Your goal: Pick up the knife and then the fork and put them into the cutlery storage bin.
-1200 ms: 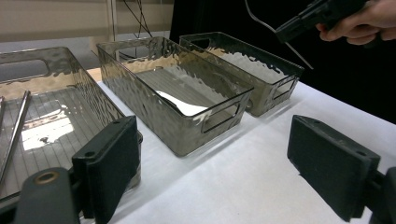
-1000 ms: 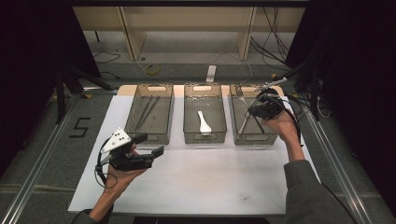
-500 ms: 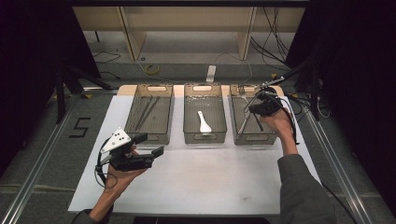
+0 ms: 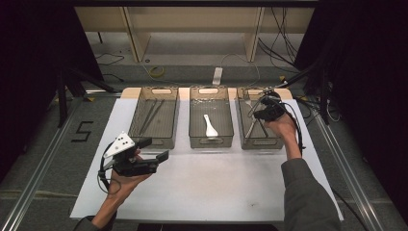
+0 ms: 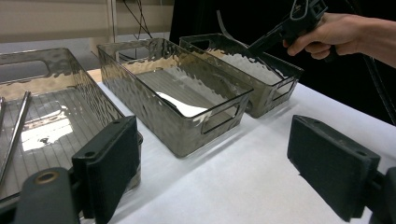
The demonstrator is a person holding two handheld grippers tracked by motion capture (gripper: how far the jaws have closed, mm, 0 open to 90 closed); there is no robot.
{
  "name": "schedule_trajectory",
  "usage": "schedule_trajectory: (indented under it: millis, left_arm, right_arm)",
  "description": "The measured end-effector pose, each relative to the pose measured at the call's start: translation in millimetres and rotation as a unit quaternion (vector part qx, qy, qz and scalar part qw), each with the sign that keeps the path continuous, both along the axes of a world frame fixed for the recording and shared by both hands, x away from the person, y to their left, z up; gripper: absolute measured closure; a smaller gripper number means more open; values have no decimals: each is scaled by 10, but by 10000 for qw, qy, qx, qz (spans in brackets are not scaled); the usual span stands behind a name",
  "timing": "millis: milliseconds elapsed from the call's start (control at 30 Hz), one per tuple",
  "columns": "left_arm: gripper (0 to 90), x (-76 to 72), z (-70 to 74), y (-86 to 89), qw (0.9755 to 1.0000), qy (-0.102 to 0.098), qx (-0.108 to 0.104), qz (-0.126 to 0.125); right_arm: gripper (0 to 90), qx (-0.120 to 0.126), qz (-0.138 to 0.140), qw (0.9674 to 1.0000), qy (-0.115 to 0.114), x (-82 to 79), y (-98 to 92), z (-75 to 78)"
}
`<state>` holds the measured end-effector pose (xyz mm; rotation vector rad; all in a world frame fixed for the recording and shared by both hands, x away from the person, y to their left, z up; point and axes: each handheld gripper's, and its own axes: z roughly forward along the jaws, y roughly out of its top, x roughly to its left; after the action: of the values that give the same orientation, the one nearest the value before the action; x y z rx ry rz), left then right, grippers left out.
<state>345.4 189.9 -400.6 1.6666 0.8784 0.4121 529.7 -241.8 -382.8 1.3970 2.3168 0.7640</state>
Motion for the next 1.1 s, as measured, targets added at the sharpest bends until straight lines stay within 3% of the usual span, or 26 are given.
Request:
schedule_trajectory:
  millis: [1100]
  left_arm:
    - [163, -3, 1, -3, 10000, -13, 51, -26]
  right_arm:
    - [844, -126, -58, 9988, 474, 47, 62, -289]
